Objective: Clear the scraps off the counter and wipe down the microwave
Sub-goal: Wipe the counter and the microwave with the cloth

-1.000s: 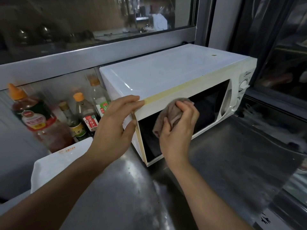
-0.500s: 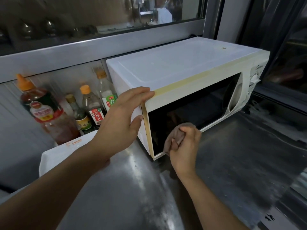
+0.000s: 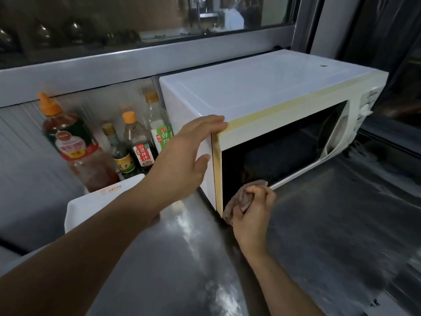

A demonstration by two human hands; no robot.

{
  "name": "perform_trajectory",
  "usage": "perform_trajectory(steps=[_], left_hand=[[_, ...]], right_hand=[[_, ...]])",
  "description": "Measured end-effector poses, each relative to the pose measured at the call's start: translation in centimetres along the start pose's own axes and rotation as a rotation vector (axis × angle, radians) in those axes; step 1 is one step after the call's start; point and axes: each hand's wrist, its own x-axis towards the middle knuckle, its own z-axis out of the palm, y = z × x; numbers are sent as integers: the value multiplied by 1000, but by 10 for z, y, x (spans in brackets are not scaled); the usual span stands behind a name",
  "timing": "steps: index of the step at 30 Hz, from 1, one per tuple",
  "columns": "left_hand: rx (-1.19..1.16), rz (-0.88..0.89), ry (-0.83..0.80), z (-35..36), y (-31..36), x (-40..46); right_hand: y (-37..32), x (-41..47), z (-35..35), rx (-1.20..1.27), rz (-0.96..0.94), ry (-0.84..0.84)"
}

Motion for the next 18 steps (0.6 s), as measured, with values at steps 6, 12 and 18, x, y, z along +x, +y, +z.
perform_trajectory(steps=[6, 12, 18], left_hand=[[44, 20, -46, -7, 1, 1], [55, 22, -74, -14, -5, 4], [40, 21, -70, -8, -8, 1]], right_hand=[[-60, 16, -13, 110, -40, 94], [-91, 20, -6, 157, -201, 223], [-34, -16, 25, -14, -222, 100]])
